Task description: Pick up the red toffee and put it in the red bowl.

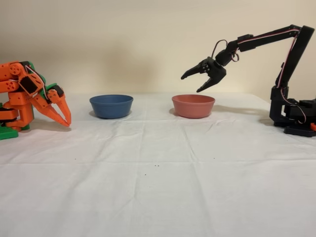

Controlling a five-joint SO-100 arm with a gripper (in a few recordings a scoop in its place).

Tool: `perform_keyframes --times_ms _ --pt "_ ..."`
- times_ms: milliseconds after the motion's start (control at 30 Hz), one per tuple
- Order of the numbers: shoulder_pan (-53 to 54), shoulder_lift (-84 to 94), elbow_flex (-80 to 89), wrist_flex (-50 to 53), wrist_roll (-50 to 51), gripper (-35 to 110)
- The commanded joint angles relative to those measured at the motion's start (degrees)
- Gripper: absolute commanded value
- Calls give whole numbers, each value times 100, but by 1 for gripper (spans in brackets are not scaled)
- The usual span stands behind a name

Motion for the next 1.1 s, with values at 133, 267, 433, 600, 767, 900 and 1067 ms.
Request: perform_keyframes --times_ms 133,267,433,600,767,900,1067 --pt "88 817 193 202 9 33" --pt "-9 1406 510 396 343 32" --pt "-378 2382 1037 835 677 29" --pt "-967 3727 1468 1485 958 26" --pt "-1652 4711 1582 2065 1230 22" --pt "-2224 5405 1758 2364 1389 16" --pt "-2936 6144 2259 2540 1564 11"
